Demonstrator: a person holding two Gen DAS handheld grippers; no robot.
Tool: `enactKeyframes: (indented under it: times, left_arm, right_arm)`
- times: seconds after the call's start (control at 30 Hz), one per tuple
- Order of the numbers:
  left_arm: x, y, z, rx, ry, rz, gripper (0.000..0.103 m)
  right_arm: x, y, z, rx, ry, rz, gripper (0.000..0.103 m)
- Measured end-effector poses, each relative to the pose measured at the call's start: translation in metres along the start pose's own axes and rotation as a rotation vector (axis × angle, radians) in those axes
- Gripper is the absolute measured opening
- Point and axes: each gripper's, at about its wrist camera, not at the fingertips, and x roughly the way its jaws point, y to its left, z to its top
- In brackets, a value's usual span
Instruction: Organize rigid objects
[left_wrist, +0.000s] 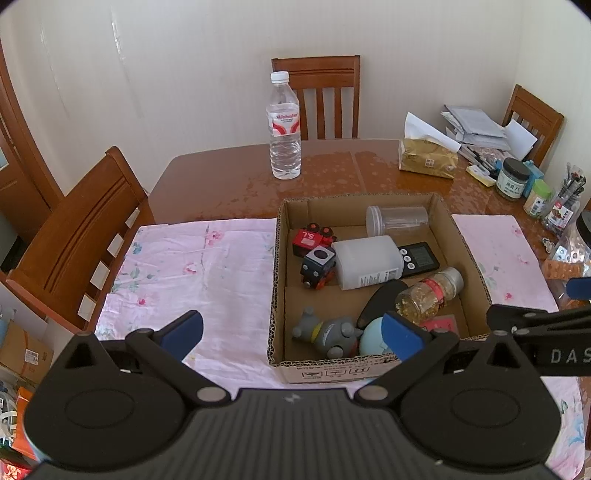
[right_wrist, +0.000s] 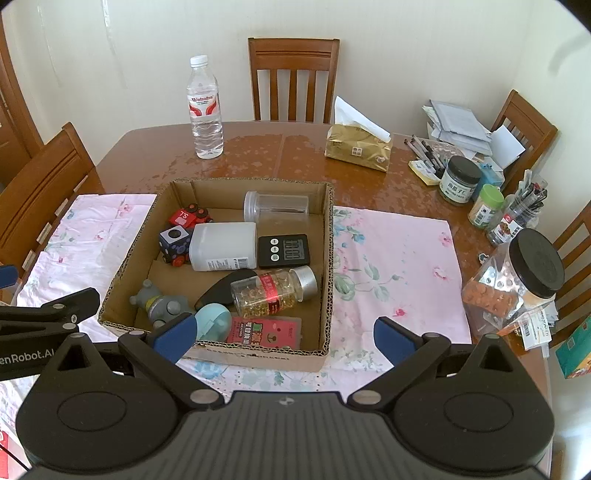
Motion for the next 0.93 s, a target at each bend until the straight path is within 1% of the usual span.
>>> enactKeyframes:
  times: [0.47, 0.93]
  left_arm:
    - [-0.0035, -0.0021, 0.0026, 0.012, -0.011, 0.011, 0.102]
    - [-0.0026, -0.0022, 0.0052, 0.027, -0.011, 0.005, 0.102]
  right_arm:
    - [-0.0014, -0.0008, -0.0004, 0.011, -0.007, -0.004, 0.103]
    - [-0.0015, -0.0008, 0.0004, 0.011, -0.004, -0.007, 0.103]
